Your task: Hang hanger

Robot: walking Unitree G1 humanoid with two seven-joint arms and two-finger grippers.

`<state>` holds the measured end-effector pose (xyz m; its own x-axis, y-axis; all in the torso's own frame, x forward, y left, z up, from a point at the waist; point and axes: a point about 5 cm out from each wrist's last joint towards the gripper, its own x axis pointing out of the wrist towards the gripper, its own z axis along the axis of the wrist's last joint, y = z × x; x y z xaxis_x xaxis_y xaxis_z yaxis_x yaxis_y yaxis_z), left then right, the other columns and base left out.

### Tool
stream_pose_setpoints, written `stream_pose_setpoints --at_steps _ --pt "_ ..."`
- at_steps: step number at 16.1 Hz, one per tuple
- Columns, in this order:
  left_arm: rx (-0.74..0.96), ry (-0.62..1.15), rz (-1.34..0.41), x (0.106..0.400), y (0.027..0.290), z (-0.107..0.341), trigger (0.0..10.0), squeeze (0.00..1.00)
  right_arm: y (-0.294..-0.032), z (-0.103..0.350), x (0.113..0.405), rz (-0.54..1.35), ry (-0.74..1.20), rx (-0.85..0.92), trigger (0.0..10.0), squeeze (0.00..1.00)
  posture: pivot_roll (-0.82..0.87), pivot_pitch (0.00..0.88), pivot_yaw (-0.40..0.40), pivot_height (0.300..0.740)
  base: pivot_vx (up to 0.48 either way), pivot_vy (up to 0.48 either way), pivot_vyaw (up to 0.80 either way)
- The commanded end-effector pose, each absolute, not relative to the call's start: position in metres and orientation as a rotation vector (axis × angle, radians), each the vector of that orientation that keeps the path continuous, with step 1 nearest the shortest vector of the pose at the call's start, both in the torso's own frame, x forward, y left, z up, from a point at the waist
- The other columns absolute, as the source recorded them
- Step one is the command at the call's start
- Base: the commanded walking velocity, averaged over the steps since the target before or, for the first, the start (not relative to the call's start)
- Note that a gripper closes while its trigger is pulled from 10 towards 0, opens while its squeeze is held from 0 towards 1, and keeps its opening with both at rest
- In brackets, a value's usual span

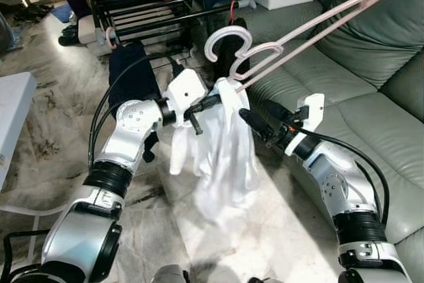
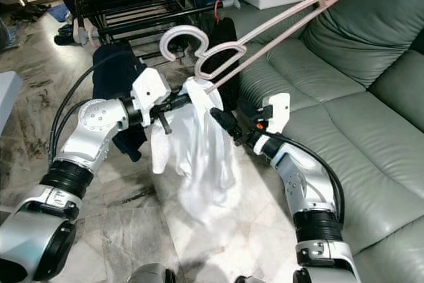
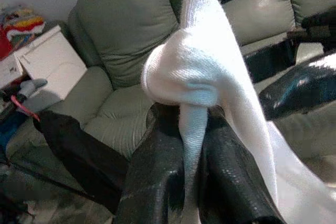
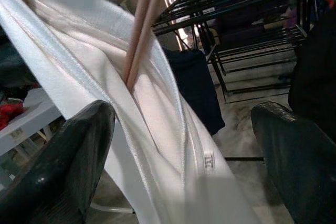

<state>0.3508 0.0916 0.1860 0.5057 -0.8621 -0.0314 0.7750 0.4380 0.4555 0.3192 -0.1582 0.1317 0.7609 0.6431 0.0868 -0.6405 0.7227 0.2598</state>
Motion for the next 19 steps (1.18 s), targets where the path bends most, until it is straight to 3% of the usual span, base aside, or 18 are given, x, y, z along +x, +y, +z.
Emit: stream_pose_setpoints --at_steps 1,8,12,19 --pt "0.459 -0.265 -1.02 0.35 0.094 0.195 0.0 0.0 -0.156 0.134 0.321 0.716 -0.003 0.289 10.0 0.0 0.01 0.0 0.054 0.74 0.0 0.0 0.0" --pt "0.44 -0.286 -1.089 0.338 0.093 0.197 0.0 0.0 -0.156 0.133 0.329 0.642 -0.008 0.288 10.0 0.0 0.01 0.0 0.052 0.74 0.0 0.0 0.0" --pt "0.366 -0.371 -1.162 0.326 0.078 0.223 0.0 0.0 -0.159 0.109 0.334 0.552 0.137 0.197 10.0 0.0 0.01 0.0 0.045 0.74 0.0 0.0 0.0" --pt "0.327 -0.46 -0.989 0.343 0.09 0.26 0.0 0.0 -0.173 0.071 0.312 0.53 0.387 0.127 10.0 0.0 0.02 0.0 0.037 0.74 0.0 0.0 0.0"
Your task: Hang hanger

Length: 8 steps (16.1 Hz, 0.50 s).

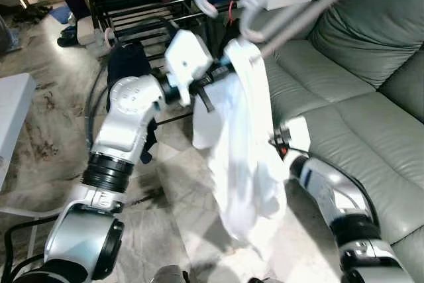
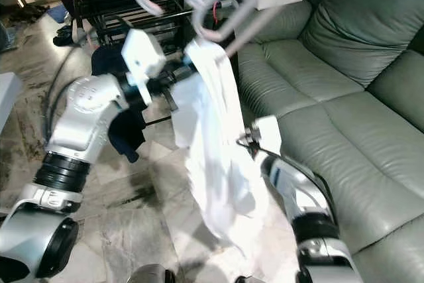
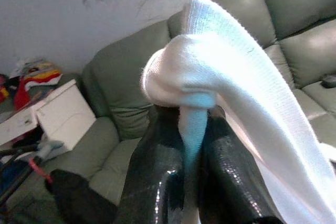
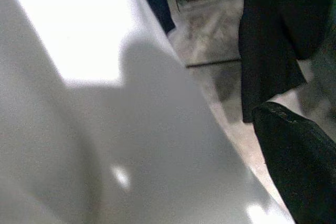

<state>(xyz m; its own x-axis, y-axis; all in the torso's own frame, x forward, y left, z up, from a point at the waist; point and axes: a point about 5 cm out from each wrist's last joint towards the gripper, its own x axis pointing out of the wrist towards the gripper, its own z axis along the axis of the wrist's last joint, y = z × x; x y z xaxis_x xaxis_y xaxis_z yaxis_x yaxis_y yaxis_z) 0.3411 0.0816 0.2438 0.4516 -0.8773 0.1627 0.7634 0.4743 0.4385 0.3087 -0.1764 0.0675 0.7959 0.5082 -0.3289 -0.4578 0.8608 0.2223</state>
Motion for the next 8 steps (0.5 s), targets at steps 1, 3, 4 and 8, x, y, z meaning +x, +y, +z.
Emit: stream_pose_setpoints --at_steps 1,3,4,8 --pt "0.358 -0.446 -0.955 0.348 0.101 0.26 0.0 0.0 -0.191 0.066 0.297 0.515 0.425 0.11 10.0 0.0 0.02 0.0 0.037 0.74 0.0 0.0 0.0" --pt "0.386 -0.435 -0.909 0.353 0.116 0.264 0.0 0.0 -0.227 0.059 0.273 0.443 0.482 0.071 0.0 0.0 0.0 0.0 0.033 0.74 0.0 0.0 0.0" --pt "0.391 -0.431 -0.895 0.355 0.12 0.265 0.0 0.0 -0.235 0.06 0.27 0.414 0.485 0.062 0.0 0.0 0.0 0.0 0.033 0.74 0.0 0.0 0.0" --pt "0.455 -0.385 -0.802 0.367 0.15 0.266 0.0 0.0 -0.289 0.087 0.269 0.181 0.419 0.015 0.0 0.0 -0.02 0.0 0.036 0.74 0.0 0.0 0.0"
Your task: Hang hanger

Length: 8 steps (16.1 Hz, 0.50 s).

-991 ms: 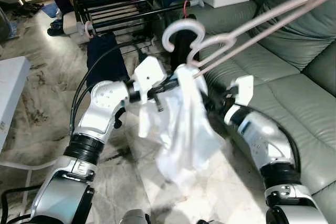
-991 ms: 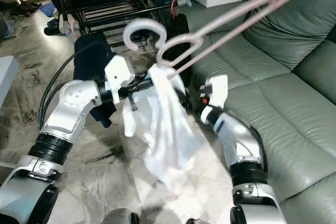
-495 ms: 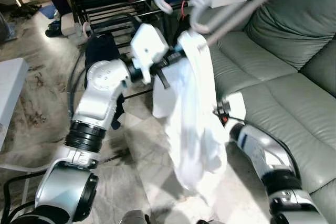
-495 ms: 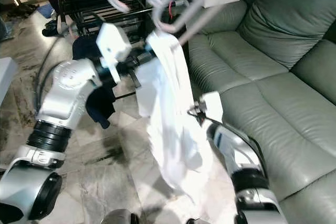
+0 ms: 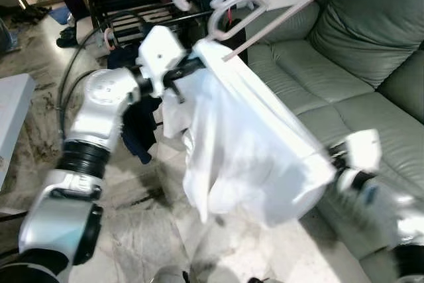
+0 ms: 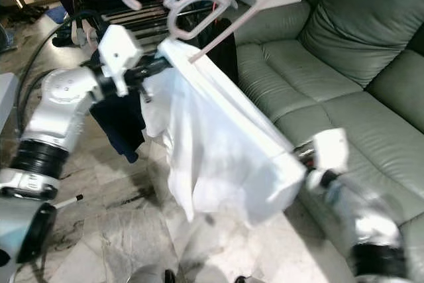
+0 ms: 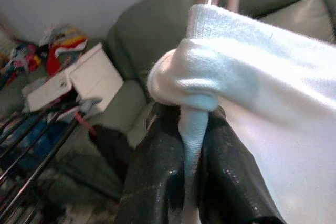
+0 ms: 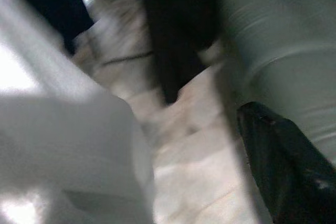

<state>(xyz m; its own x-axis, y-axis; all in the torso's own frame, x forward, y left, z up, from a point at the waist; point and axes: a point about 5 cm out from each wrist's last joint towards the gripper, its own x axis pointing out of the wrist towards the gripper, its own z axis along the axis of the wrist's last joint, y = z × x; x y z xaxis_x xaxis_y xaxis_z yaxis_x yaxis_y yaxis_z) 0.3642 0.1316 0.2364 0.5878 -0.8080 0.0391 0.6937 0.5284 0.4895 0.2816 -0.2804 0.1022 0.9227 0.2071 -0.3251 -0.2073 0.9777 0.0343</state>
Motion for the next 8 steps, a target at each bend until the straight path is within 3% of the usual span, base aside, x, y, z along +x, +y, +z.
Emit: stream_pose_setpoints --at_steps 1,4,8 --pt "0.446 -0.321 -0.805 0.368 0.165 0.259 0.0 0.0 -0.321 0.121 0.281 -0.009 0.268 -0.041 0.0 0.0 -0.02 0.0 0.036 0.74 0.0 0.0 0.0" --pt "0.325 -0.184 -0.946 0.359 0.169 0.235 0.0 0.0 -0.346 0.165 0.299 -0.196 0.085 0.002 0.0 0.0 -0.02 0.0 0.035 0.74 0.0 0.0 0.0" --pt "0.193 0.156 -1.327 0.323 0.167 0.181 0.0 0.0 -0.351 0.201 0.318 -0.262 -0.036 -0.005 0.0 0.0 -0.02 0.0 0.022 0.74 0.0 0.0 0.0"
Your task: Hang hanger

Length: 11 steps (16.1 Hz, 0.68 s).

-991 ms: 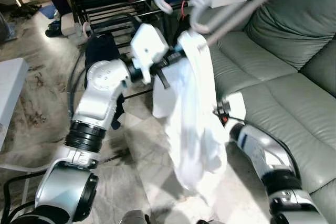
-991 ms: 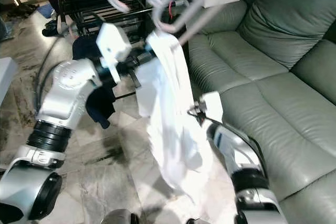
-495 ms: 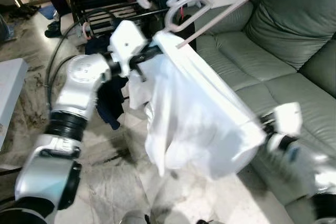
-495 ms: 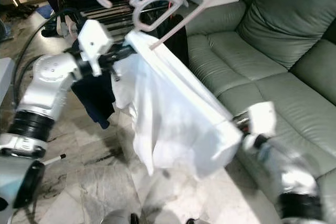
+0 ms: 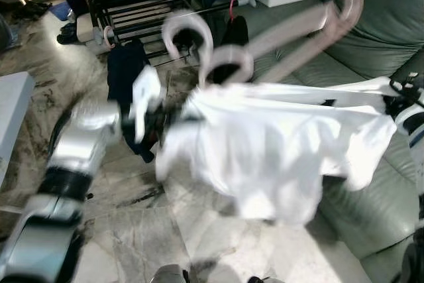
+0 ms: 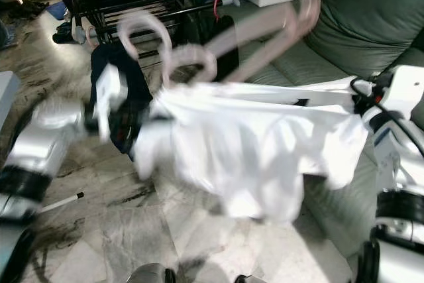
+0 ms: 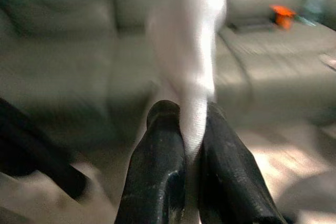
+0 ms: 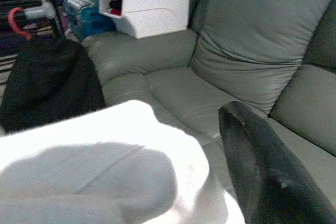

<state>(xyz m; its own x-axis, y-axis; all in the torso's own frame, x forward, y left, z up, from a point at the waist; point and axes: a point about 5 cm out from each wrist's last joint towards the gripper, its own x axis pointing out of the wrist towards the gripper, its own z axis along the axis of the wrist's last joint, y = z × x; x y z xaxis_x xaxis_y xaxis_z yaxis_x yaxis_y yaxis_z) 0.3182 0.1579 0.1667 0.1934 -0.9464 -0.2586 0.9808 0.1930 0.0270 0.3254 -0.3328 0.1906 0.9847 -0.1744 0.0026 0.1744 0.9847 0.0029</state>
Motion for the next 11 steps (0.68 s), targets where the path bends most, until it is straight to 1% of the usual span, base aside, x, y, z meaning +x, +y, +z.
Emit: stream_pose_setpoints --at_steps 1,2,3,4,5,7,8,9,10,11 --pt "0.213 0.241 -1.406 0.312 0.169 0.168 0.0 0.0 -0.349 0.203 0.321 -0.262 -0.047 -0.005 0.0 0.0 -0.02 0.0 0.02 0.74 0.0 0.0 0.0" --pt "0.256 0.356 -1.488 0.3 0.174 0.151 0.0 0.0 -0.347 0.205 0.323 -0.26 -0.056 -0.004 0.0 0.0 -0.02 0.0 0.019 0.74 0.0 0.0 0.0" --pt "0.358 0.458 -1.519 0.295 0.18 0.13 0.0 0.0 -0.345 0.203 0.325 -0.257 -0.059 -0.001 0.0 0.0 -0.02 0.0 0.018 0.74 0.0 0.0 0.0" --pt "0.356 0.469 -1.524 0.294 0.18 0.127 0.0 0.0 -0.344 0.202 0.326 -0.256 -0.057 0.0 0.0 0.0 -0.02 0.0 0.018 0.74 0.0 0.0 0.0" --pt "0.367 0.492 -1.476 0.298 0.182 0.122 0.0 0.0 -0.342 0.201 0.327 -0.255 -0.059 0.002 0.0 0.0 -0.03 0.0 0.02 0.74 0.0 0.0 0.0" --pt "0.483 0.52 -1.39 0.305 0.183 0.112 0.0 0.0 -0.339 0.2 0.328 -0.238 -0.065 0.006 0.0 0.0 -0.03 0.0 0.019 0.74 0.0 0.0 0.0" --pt "0.506 0.52 -1.324 0.312 0.182 0.109 0.0 0.0 -0.338 0.2 0.328 -0.236 -0.065 0.006 0.0 0.0 -0.03 0.0 0.019 0.74 0.0 0.0 0.0" --pt "0.563 0.459 -1.182 0.325 0.178 0.108 0.0 0.0 -0.335 0.2 0.329 -0.225 -0.07 0.013 0.0 0.0 -0.04 0.0 0.02 0.74 0.0 0.0 0.0" --pt "0.514 0.429 -1.097 0.332 0.176 0.109 0.0 0.0 -0.332 0.199 0.33 -0.217 -0.07 0.008 0.0 0.0 -0.04 0.0 0.02 0.74 0.0 0.0 0.0" --pt "0.487 0.417 -1.051 0.336 0.175 0.109 0.0 0.0 -0.33 0.199 0.331 -0.212 -0.071 0.004 0.0 0.0 -0.04 0.0 0.019 0.74 0.0 0.0 0.0"
